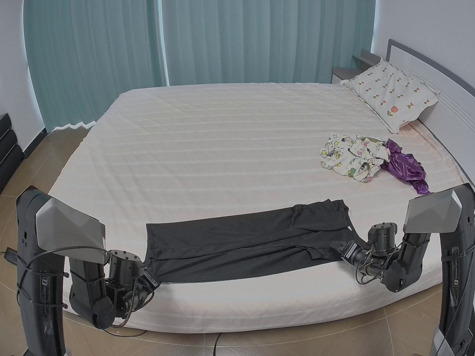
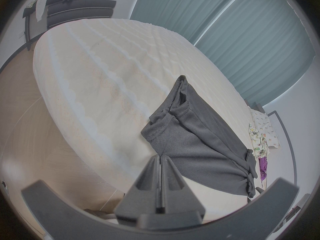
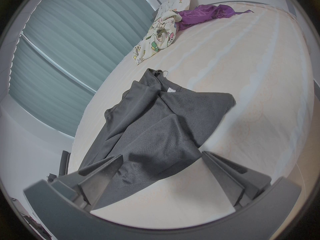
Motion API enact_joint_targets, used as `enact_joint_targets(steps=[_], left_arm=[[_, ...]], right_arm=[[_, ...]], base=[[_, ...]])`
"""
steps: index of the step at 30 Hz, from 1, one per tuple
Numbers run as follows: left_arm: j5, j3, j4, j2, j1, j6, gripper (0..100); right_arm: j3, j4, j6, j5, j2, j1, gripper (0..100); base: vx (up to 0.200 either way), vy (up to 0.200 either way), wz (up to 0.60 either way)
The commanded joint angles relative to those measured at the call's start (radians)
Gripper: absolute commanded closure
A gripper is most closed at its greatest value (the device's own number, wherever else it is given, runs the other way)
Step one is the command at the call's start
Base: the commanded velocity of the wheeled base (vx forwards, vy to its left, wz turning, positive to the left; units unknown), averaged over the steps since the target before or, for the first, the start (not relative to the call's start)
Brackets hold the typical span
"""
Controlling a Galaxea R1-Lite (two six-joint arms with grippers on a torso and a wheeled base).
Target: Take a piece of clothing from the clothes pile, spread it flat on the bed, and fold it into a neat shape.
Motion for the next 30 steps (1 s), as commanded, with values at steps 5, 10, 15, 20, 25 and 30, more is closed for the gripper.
enact_joint_targets(steps=[5, 10, 15, 20, 25, 30], left_arm=[[0.0, 0.0, -0.001, 0.001, -0.001, -0.001, 100], [0.0, -0.001, -0.001, 0.0, -0.001, 0.0, 100], [0.005, 0.0, -0.001, 0.0, -0.001, 0.002, 100], [0.006, 0.005, -0.001, -0.003, -0.001, 0.006, 100], [0.005, 0.033, 0.001, -0.035, -0.001, 0.011, 100], [0.002, 0.051, 0.001, -0.051, -0.002, 0.014, 100]], right_arm=[[-0.016, 0.013, 0.003, -0.057, 0.007, 0.007, 100], [0.01, 0.01, 0.01, -0.071, -0.002, 0.007, 100], [0.079, 0.007, 0.04, -0.06, -0.082, 0.007, 100], [0.099, 0.009, 0.038, -0.058, -0.096, 0.0, 100], [0.135, 0.009, 0.024, -0.058, -0.128, -0.009, 100], [0.158, 0.018, 0.012, -0.057, -0.146, -0.01, 100]], base=[[0.0, 0.0, 0.0], [0.0, 0.0, 0.0], [0.0, 0.0, 0.0], [0.0, 0.0, 0.0], [0.0, 0.0, 0.0], [0.0, 0.0, 0.0]])
